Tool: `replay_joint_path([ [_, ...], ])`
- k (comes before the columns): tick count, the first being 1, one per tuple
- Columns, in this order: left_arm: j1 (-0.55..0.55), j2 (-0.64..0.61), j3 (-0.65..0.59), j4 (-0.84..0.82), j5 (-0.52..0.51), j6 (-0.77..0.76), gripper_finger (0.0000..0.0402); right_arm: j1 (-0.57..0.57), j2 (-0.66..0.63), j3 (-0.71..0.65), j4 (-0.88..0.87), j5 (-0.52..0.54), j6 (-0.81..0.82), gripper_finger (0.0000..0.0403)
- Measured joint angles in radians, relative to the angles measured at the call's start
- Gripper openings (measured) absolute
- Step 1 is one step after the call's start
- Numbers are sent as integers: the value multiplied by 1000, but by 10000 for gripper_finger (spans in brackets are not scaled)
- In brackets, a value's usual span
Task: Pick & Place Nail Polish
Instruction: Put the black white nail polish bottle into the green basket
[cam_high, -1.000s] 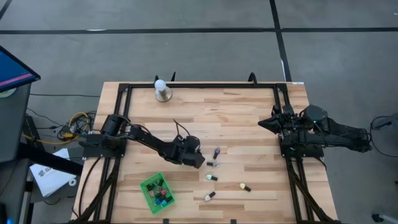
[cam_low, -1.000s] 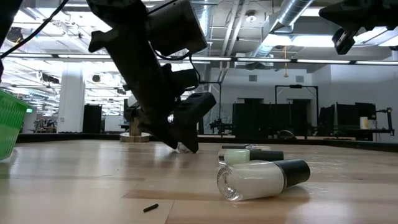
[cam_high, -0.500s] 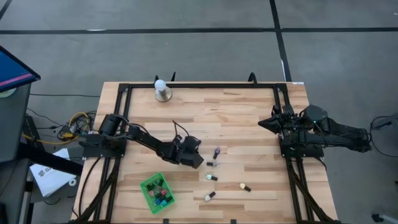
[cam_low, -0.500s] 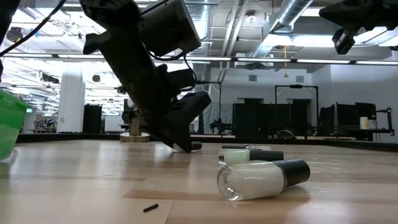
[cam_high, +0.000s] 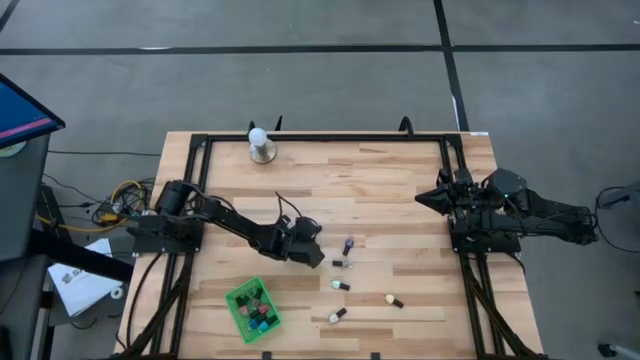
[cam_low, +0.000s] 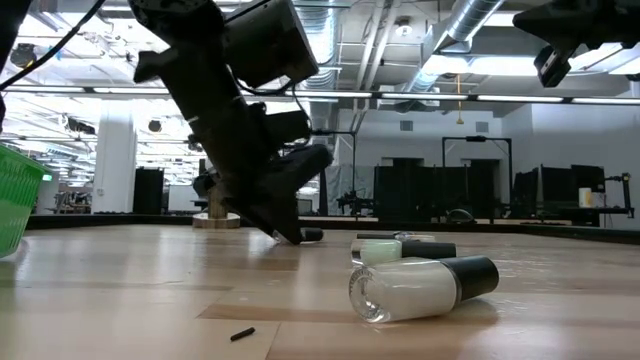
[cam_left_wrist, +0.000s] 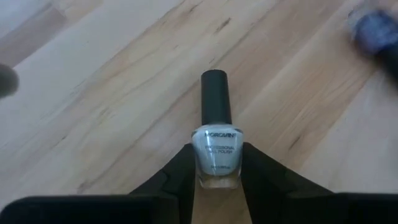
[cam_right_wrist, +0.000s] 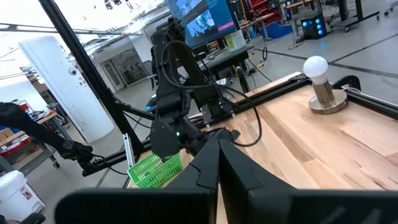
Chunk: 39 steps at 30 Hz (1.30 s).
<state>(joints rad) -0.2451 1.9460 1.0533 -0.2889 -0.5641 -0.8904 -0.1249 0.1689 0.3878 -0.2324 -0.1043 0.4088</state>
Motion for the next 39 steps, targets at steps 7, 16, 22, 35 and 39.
replay_joint_path([
  [7, -3, -132, 0, -9, 14, 152, 96, 0, 0, 0, 0, 0, 0, 0],
  [16, -30, -344, 2, -51, 122, 268, 96, 0, 0, 0, 1, 0, 0, 0],
  [22, -119, -488, 2, -132, 232, 316, 96, 0, 0, 0, -2, 0, 0, 0],
  [35, -411, -611, 4, -396, 354, 79, 97, 0, 0, 0, -1, 0, -26, 0],
  [39, -477, -583, -7, -394, 385, 7, 97, 0, 0, 0, -3, 0, -26, 0],
])
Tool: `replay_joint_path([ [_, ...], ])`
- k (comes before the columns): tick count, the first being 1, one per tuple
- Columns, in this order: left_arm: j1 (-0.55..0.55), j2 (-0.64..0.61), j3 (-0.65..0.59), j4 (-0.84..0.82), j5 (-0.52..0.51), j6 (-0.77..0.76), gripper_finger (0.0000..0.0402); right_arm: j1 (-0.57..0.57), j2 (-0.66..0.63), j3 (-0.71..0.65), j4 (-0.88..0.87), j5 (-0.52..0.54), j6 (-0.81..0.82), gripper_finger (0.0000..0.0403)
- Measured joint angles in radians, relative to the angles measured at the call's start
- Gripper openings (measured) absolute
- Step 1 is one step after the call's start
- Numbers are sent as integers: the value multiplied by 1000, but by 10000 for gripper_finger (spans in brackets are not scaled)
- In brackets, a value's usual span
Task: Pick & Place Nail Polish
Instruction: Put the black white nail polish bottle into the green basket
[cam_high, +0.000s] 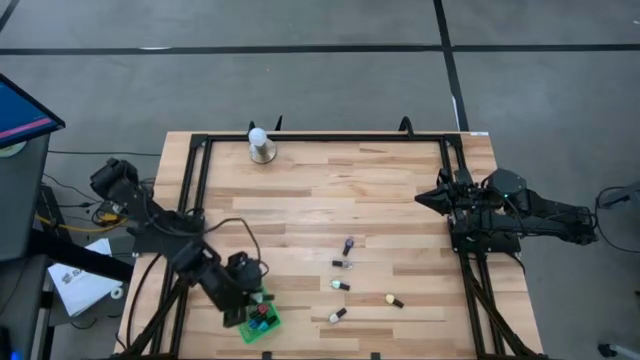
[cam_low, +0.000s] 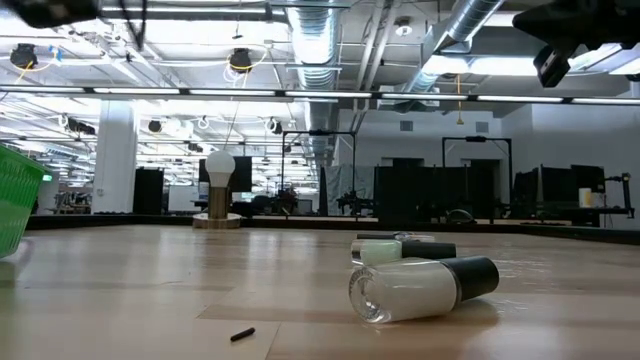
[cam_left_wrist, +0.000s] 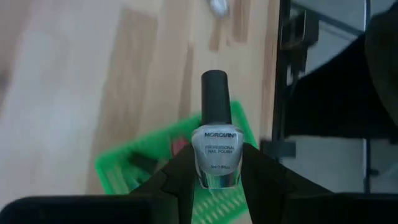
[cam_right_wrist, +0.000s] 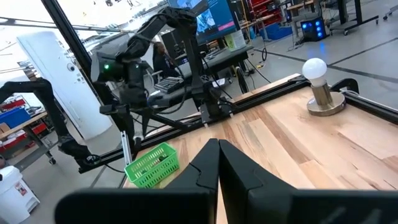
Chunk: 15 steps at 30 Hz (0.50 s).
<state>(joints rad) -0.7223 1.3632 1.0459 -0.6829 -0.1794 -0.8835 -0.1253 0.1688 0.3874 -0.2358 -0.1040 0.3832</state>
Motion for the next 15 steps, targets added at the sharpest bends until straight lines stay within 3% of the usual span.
replay_joint_path([
  [5, -67, 28, -36, 1, 38, -91, 97, 0, 0, 0, -7, 0, 2, 0],
  [15, -88, 85, -102, 33, 83, -80, 97, -16, 0, 0, -27, 12, 2, 0],
])
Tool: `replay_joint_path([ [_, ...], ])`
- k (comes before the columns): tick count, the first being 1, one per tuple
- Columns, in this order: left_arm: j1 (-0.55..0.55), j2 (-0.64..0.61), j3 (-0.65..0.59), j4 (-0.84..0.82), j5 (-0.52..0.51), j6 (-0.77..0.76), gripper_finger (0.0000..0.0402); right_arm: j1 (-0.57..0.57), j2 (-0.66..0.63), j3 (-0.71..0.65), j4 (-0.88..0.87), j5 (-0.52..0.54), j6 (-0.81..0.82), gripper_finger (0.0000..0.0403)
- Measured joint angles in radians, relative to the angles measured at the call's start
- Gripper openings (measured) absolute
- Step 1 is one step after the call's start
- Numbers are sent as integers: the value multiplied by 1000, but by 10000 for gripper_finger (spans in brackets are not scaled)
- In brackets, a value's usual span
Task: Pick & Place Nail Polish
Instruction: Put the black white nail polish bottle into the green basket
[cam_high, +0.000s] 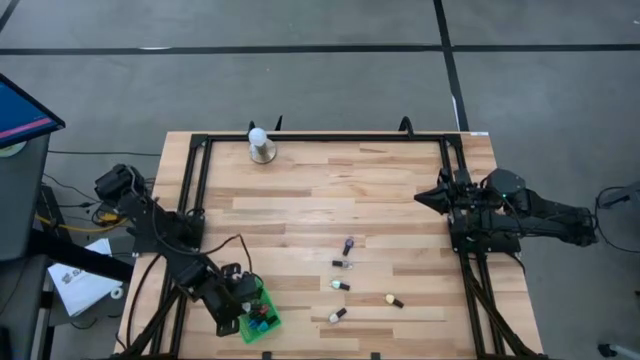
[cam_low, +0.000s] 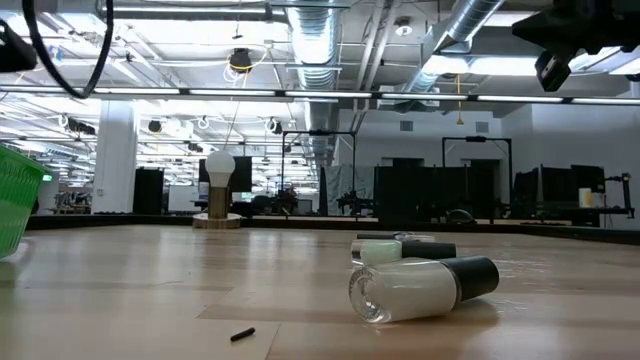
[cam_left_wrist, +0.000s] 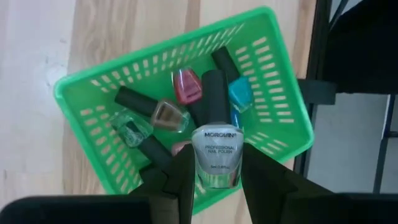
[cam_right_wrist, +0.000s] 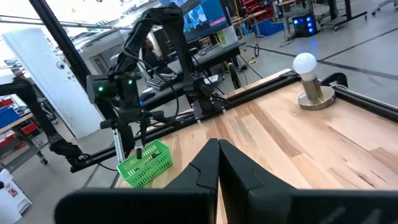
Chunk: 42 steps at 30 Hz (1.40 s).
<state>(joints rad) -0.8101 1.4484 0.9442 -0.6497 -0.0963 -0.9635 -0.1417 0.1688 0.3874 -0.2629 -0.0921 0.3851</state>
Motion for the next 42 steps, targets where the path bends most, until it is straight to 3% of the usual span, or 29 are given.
replay_joint_path([
  [5, 16, 30, -6, 37, 25, 78, 97, -21, 0, 0, -4, 0, 0, 0],
  [19, 54, 119, -6, 64, 130, 559, 97, -72, 0, 0, -18, 0, 0, 0],
  [26, 54, 118, -21, 68, 131, 810, 98, -72, 0, 0, -18, 0, 0, 0],
  [33, 52, 117, -32, 76, 211, 996, 98, -71, 0, 0, -18, 0, 0, 0],
  [42, 52, 117, -32, 77, 221, 1096, 121, -71, 0, 0, -18, 0, 0, 0],
])
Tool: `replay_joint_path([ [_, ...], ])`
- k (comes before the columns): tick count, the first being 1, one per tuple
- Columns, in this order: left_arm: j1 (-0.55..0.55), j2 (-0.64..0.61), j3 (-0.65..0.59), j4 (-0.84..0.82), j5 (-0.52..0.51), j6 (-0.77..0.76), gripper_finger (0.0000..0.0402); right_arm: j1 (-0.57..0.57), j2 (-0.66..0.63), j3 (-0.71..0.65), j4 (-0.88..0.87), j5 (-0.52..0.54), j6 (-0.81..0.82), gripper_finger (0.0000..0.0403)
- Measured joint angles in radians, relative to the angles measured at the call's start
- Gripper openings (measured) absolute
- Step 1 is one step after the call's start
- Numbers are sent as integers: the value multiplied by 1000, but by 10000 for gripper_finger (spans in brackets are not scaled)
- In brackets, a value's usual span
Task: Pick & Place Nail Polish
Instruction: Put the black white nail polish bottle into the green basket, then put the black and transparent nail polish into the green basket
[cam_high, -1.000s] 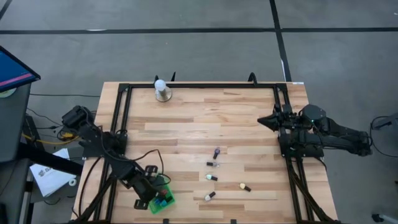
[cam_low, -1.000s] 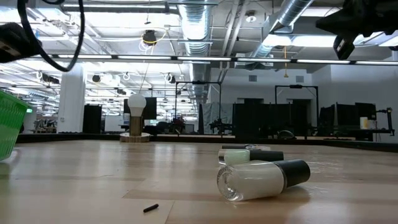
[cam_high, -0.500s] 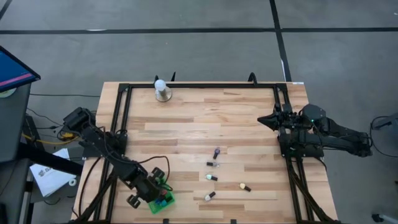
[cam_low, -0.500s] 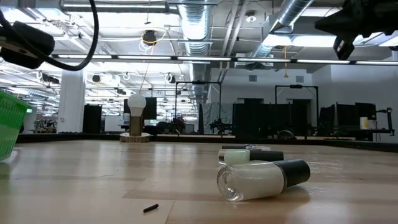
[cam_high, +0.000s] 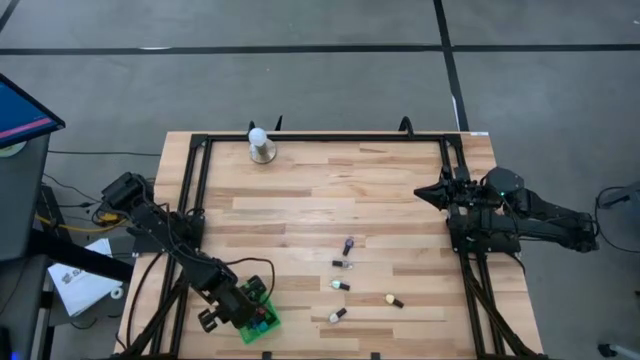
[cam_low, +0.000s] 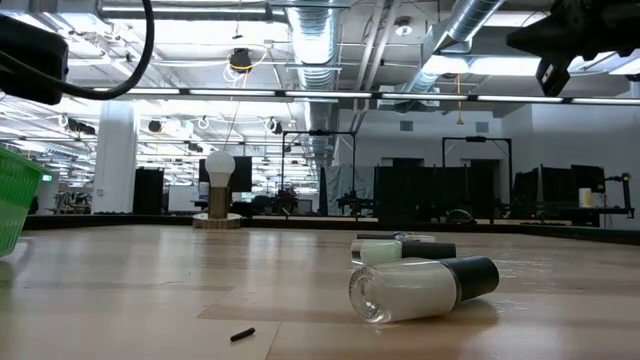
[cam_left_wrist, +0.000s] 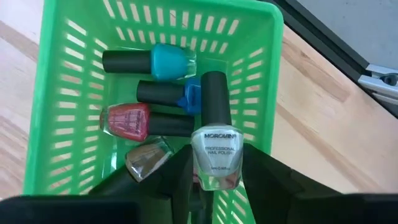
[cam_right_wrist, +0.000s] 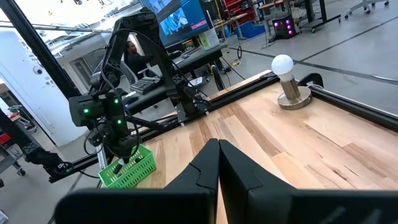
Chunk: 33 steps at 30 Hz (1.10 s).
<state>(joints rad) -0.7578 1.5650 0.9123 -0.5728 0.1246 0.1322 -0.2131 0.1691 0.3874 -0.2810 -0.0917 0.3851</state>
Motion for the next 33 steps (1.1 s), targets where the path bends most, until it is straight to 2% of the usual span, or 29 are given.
replay_joint_path([
  [11, 0, -3, 0, 19, -22, -6, 176, 0, 0, 0, -1, 0, 0, 0],
  [14, 6, -39, 6, 21, -83, -43, 191, 0, 0, 0, -1, 0, 0, 0],
  [18, 45, -147, 11, 34, -227, -110, 208, 0, 0, 0, 1, 0, 0, 0],
  [22, 140, -270, 13, 39, -450, -233, 225, 0, 0, 0, 4, 0, 0, 0],
  [25, 265, -330, 13, 57, -556, -294, 236, 0, 0, 0, 4, 0, 0, 0],
  [29, 446, -329, 12, 198, -576, -264, 246, 0, 0, 0, 4, 0, 0, 0],
  [33, 579, -249, 13, 433, -560, -237, 251, 0, 0, 0, 4, 0, 0, 0],
])
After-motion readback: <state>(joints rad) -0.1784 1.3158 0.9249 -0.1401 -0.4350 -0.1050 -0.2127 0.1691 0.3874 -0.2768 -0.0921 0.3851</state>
